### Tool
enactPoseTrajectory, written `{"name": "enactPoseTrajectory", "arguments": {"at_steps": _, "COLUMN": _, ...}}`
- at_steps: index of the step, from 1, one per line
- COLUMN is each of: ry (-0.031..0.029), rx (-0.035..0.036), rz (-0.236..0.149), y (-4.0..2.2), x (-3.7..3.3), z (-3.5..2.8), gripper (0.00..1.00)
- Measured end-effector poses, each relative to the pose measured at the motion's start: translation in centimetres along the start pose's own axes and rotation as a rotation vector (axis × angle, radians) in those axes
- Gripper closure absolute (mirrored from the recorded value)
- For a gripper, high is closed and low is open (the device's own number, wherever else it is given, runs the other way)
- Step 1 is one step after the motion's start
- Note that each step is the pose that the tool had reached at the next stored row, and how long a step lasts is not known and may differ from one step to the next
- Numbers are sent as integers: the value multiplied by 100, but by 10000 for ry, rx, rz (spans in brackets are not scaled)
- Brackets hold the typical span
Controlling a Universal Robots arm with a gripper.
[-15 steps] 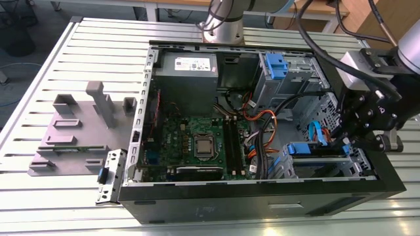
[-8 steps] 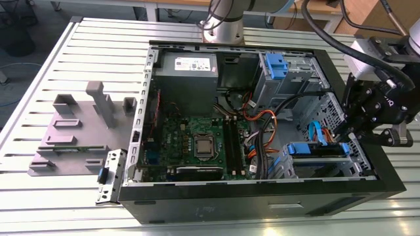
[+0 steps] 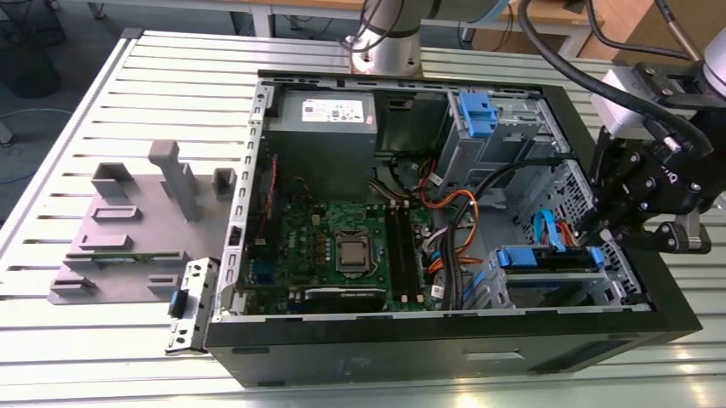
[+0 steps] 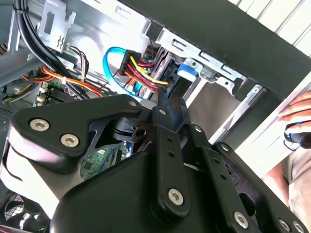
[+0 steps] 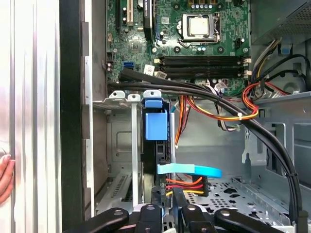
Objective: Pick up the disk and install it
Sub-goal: 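Insert the second disk wire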
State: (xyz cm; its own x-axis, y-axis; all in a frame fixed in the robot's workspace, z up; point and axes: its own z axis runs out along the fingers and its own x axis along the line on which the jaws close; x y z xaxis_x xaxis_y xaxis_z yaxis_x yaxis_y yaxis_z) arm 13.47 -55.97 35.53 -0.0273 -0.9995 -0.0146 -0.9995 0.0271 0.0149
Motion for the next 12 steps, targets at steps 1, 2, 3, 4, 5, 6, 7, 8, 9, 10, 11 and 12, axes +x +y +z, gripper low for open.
{"name": "enactPoseTrajectory", "arguments": {"at_steps": 1, "ry": -2, "rx": 9, "rz": -1, "y": 19, "x": 1, "z": 2, "gripper": 76}}
{"name": "enactPoseTrajectory", "arguments": {"at_steps": 2, "ry": -2, "rx": 21, "rz": 0, "y": 37, "x": 2, "z": 3, "gripper": 76}}
{"name": "enactPoseTrajectory", "arguments": {"at_steps": 3, "ry": -2, "rx": 30, "rz": 0, "y": 52, "x": 2, "z": 3, "gripper": 76}}
{"name": "enactPoseTrajectory", "arguments": {"at_steps": 4, "ry": -3, "rx": 36, "rz": -1, "y": 63, "x": 2, "z": 4, "gripper": 76}}
{"name": "enactPoseTrajectory", "arguments": {"at_steps": 5, "ry": -4, "rx": 38, "rz": 0, "y": 66, "x": 3, "z": 4, "gripper": 76}}
{"name": "enactPoseTrajectory", "arguments": {"at_steps": 6, "ry": -3, "rx": 39, "rz": -1, "y": 66, "x": 2, "z": 4, "gripper": 76}}
{"name": "enactPoseTrajectory", "arguments": {"at_steps": 7, "ry": -3, "rx": 39, "rz": -1, "y": 66, "x": 1, "z": 4, "gripper": 76}}
{"name": "enactPoseTrajectory", "arguments": {"at_steps": 8, "ry": -1, "rx": 39, "rz": -1, "y": 66, "x": 0, "z": 0, "gripper": 76}}
{"name": "enactPoseTrajectory", "arguments": {"at_steps": 9, "ry": 0, "rx": 39, "rz": -1, "y": 67, "x": -1, "z": -9, "gripper": 76}}
{"name": "enactPoseTrajectory", "arguments": {"at_steps": 10, "ry": -2, "rx": 39, "rz": -1, "y": 67, "x": -2, "z": -21, "gripper": 76}}
{"name": "enactPoseTrajectory", "arguments": {"at_steps": 11, "ry": -3, "rx": 39, "rz": -1, "y": 67, "x": -2, "z": -36, "gripper": 76}}
{"name": "enactPoseTrajectory", "arguments": {"at_steps": 12, "ry": -3, "rx": 39, "rz": -1, "y": 67, "x": -2, "z": -45, "gripper": 76}}
